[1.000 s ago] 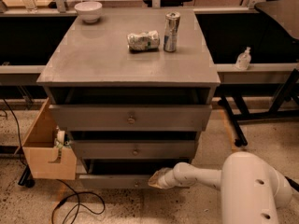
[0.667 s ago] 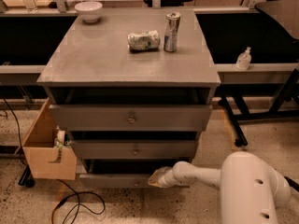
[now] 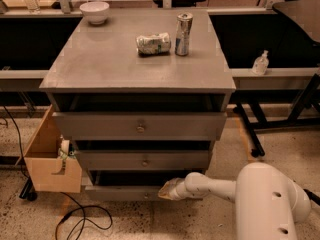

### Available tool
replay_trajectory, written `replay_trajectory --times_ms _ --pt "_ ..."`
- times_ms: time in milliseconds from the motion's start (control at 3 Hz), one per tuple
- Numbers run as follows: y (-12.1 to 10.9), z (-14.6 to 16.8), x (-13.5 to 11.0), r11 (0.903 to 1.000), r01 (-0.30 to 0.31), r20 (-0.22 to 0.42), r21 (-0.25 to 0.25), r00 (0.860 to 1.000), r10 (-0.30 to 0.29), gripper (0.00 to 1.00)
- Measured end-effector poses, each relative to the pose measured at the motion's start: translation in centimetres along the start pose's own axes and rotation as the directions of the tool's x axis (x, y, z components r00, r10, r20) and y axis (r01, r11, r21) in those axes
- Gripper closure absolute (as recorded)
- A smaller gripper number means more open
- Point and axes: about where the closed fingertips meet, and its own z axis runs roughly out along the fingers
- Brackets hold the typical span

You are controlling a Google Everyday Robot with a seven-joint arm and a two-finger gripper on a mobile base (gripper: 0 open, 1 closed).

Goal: Close bottom drawer

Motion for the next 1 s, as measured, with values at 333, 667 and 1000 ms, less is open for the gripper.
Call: replay_trajectory --times_ms 333,667,1000 --pt "0.00 0.00 0.00 1.0000 0.000 0.000 0.000 1.000 0.000 1.00" --pt "-0.28 0.06 -0.09 1.0000 0.004 0.002 0.003 1.000 -0.004 1.00" --pt "-0.28 0.06 -0.09 1.0000 0.004 0.002 0.003 1.000 -0.004 1.00"
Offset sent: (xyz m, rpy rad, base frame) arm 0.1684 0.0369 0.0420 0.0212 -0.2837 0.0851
